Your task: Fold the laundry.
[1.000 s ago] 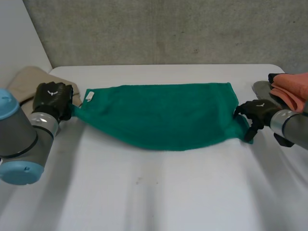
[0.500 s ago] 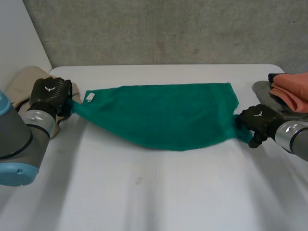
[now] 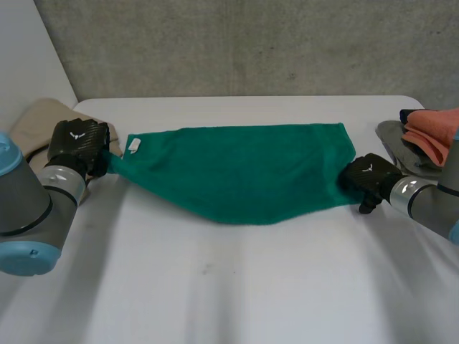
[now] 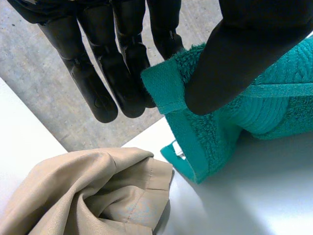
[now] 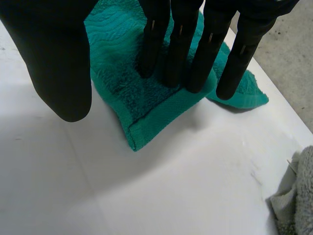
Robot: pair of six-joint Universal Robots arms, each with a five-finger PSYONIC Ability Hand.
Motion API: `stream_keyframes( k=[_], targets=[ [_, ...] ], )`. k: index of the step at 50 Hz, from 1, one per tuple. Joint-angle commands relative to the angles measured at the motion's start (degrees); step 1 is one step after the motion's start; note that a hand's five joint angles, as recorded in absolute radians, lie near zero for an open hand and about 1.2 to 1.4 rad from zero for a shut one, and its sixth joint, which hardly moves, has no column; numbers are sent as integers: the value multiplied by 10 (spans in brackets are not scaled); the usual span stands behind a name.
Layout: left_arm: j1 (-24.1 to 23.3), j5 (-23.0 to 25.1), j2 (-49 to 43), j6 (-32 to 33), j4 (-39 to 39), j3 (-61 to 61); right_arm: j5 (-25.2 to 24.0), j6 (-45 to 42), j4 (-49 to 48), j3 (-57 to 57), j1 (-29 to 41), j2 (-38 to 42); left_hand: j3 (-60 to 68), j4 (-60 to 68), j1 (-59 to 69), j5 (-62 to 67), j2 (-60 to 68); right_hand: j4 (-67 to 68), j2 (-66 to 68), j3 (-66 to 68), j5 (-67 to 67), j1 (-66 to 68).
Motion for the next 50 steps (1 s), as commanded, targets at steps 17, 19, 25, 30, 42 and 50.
stream_keyframes(
  k=[17, 19, 25, 30, 42, 50],
  targets=[
    [-6, 5, -7, 3, 1, 9, 7, -21, -7, -63, 14, 44, 116, 111, 137, 133, 114, 157, 155, 156, 164, 153],
    [-6, 5, -7, 2, 0, 10, 9, -20, -9, -65, 16, 46, 116, 111, 137, 133, 114, 160, 159, 159, 167, 156],
    [-6, 5, -7, 0, 0, 13, 17, -19, -19, -76, 20, 56, 116, 111, 137, 133, 114, 160, 159, 159, 167, 156],
    [-6, 6, -7, 0, 0, 13, 19, -15, -23, -82, 21, 61, 116, 111, 137, 133, 114, 252, 251, 251, 260, 248],
    [-2, 7, -4, -1, -4, 9, 20, 6, -11, -92, 19, 63, 116, 111, 137, 133, 114, 423, 422, 422, 430, 419],
    [5, 13, 29, 5, -57, -8, 17, 51, 63, -66, -9, -4, 116, 111, 137, 133, 114, 423, 422, 422, 430, 419]
  ],
)
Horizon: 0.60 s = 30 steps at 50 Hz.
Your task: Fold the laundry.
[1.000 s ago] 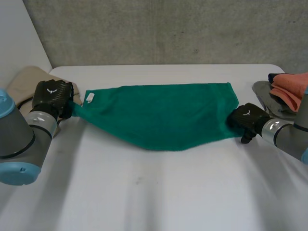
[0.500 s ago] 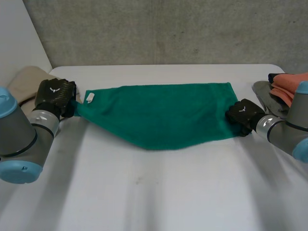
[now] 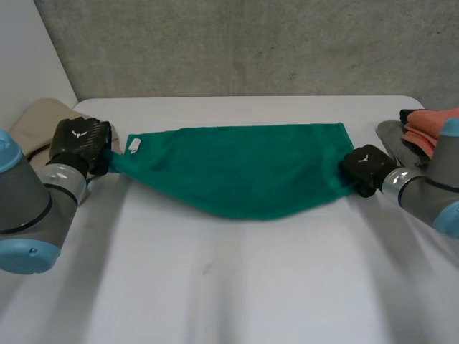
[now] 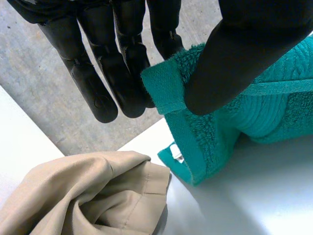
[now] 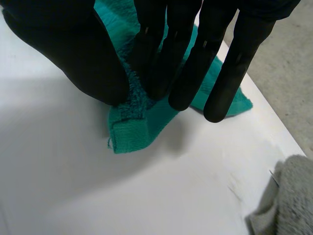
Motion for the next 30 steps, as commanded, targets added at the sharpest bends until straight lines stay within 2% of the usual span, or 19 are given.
stream_keyframes(
  k=[1, 7, 11, 12, 14, 15, 18, 22, 26, 30],
  targets=[
    [8, 9, 33, 7, -58, -18, 0, 29, 77, 29, -26, -66, 116, 111, 137, 133, 114, 115, 124, 120, 134, 160],
    [27, 50, 79, 59, -180, -54, 15, -66, 203, 92, -61, -133, 116, 111, 137, 133, 114, 115, 124, 120, 134, 160],
    [42, 86, 128, 134, -311, -93, 46, -158, 321, 149, -88, -188, 116, 111, 137, 133, 114, 115, 124, 120, 134, 160],
    [48, 97, 147, 171, -376, -108, 55, -181, 353, 171, -96, -207, 116, 111, 137, 133, 114, 115, 124, 120, 134, 160],
    [55, 101, 165, 202, -427, -122, 57, -197, 377, 190, -103, -222, 116, 111, 137, 133, 114, 115, 124, 120, 134, 160],
    [62, 106, 177, 233, -482, -131, 57, -211, 389, 205, -109, -235, 116, 111, 137, 133, 114, 115, 124, 120, 134, 160],
    [67, 113, 192, 265, -527, -137, 57, -223, 389, 211, -111, -244, 116, 111, 137, 133, 114, 115, 124, 120, 134, 160],
    [67, 128, 186, 280, -488, -119, 60, -208, 371, 186, -102, -236, 116, 111, 137, 133, 114, 115, 124, 120, 134, 160],
    [53, 121, 137, 263, -403, -84, 65, -155, 332, 140, -82, -204, 116, 111, 137, 133, 114, 115, 124, 120, 134, 160],
    [27, 92, 51, 225, -295, -12, 66, -82, 254, 80, -56, -154, 116, 111, 137, 133, 114, 115, 124, 120, 134, 160]
  ],
)
